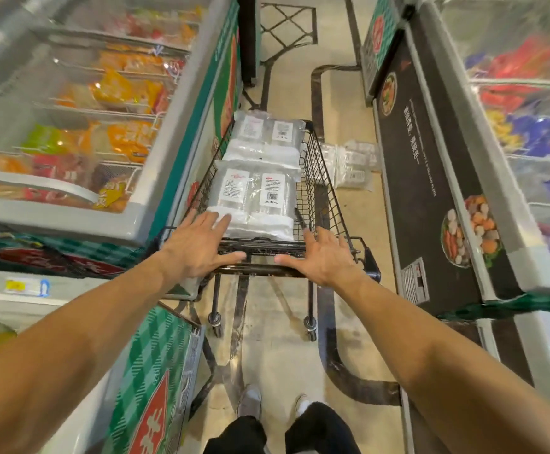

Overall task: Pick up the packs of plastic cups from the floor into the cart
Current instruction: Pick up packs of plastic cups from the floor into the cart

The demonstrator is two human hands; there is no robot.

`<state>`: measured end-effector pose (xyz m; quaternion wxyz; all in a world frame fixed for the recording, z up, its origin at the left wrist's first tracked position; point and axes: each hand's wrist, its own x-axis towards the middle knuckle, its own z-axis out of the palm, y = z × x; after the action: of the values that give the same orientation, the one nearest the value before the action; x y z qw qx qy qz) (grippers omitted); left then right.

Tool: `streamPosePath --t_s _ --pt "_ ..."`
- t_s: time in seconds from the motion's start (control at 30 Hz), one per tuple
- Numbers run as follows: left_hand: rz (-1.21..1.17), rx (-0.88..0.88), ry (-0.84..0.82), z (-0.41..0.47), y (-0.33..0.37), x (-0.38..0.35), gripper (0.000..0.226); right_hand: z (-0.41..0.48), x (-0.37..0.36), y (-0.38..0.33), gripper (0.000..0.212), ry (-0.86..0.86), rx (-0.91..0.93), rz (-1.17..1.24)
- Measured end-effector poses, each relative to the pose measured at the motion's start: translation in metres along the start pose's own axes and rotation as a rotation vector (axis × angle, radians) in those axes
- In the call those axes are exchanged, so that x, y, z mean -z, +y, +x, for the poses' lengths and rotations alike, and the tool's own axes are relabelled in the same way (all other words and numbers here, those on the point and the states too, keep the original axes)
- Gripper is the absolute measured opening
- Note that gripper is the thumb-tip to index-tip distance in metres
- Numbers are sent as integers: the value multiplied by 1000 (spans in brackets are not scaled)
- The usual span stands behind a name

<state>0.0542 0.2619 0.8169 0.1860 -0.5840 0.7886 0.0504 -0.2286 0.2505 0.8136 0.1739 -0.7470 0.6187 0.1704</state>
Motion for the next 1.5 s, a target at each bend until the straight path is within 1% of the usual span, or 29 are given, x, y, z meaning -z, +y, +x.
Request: streamPosePath --t_s 0.07,0.17,0.2,0.27,0.4,0.43,0.5,0.57,0.67,0.73,0.87,0.9,0.97,1.03,1.1,1.13,1.23,1.3,1.37,1.4,1.5 --pt "20 17 82 3 -3 37 126 -2 33 0 133 151 22 1" --pt "-10 66 207 11 -6 99 109 -9 95 3 123 340 13 -2" --pt "-13 73 249 13 -6 121 107 -13 117 5 123 392 2 -10" --pt "10 61 340 14 -3 165 110 -24 157 12 125 482 -28 -11" --pt "32 16 464 17 14 255 130 -55 228 38 132 637 -97 -15" --pt "35 2 488 17 20 275 130 -65 243 47 137 661 -112 -24" --pt "47 -33 566 23 33 311 122 -81 270 67 141 707 -142 -1" --pt "56 -61 616 28 46 341 118 -97 293 88 138 748 -157 5" --pt "99 -90 632 37 71 379 113 -115 314 128 128 776 -192 -22" --pt "110 -98 600 51 87 403 105 -122 324 164 126 780 -224 -11" --pt "170 -116 601 85 124 438 101 -128 338 238 136 766 -276 -10" --pt "163 -125 601 96 137 445 103 -127 341 256 134 761 -284 -1" --pt "155 -136 588 117 162 457 113 -124 346 289 128 755 -288 10" --pt "150 -136 573 138 191 465 124 -117 350 322 135 752 -283 17" --pt "125 -129 571 161 218 471 123 -104 354 357 142 746 -270 21" --pt "122 -123 571 171 232 475 121 -96 357 374 140 737 -260 19" --pt "107 -91 564 199 265 485 116 -68 366 415 123 713 -224 -5" --pt "93 -54 577 223 279 488 108 -44 374 436 114 722 -205 -32" --pt "91 -7 558 247 285 492 99 -20 383 451 109 703 -164 -50" --pt "90 16 547 257 286 494 96 -8 387 457 110 696 -143 -58" --pt "66 79 546 295 283 500 98 39 406 473 120 702 -80 -67"
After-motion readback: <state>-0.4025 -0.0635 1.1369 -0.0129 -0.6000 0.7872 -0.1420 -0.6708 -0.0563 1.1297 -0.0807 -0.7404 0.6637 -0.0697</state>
